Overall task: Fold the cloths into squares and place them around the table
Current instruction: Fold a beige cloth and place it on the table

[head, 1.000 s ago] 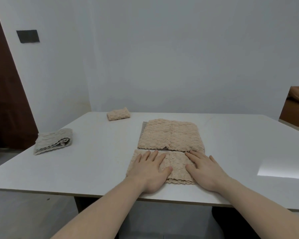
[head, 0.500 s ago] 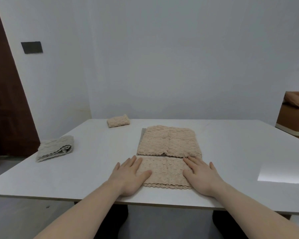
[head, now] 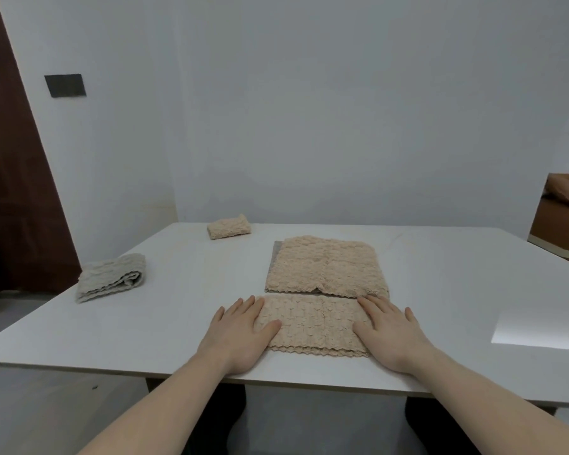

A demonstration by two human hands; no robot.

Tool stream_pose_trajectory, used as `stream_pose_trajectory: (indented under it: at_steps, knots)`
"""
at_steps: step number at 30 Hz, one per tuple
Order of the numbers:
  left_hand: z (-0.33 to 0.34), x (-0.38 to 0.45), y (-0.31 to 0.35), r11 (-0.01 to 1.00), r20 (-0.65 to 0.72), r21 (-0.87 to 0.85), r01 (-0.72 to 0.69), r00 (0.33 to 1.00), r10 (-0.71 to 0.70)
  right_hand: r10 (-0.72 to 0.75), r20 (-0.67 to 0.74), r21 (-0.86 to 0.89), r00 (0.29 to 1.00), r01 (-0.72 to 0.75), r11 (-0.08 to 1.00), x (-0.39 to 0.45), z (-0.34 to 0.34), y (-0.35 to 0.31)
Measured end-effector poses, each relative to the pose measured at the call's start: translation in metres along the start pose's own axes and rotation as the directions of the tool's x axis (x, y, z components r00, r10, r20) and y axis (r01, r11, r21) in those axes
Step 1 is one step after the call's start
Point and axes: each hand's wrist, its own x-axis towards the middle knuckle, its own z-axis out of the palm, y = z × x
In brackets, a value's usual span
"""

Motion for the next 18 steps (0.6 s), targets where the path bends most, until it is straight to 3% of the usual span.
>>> stream_pose_trajectory:
  at_steps: [8, 12, 18]
  knots:
    - [-0.0016, -0.0027, 0.0007, 1.0, -0.008, -0.016, 0.004, 1.0, -0.004, 0.086, -0.005, 0.006, 0.996, -0.086, 0.996, -0.0049, -0.0022, -0.0066]
    - [-0.0031, -0.0038, 0.0021, 1.0, -0.016, -0.026, 0.003, 1.0, -0.003, 0.213, -0.075, 0.223, 0.974, -0.192, 0.956, -0.0044, -0.0091, -0.0079]
    - [-0.0032, -0.0042, 0.0011, 0.999, -0.027, -0.04, 0.003, 1.0, -0.004, 0.315, -0.112, 0.272, 0.943, -0.275, 0.922, -0.005, -0.0089, -0.0062]
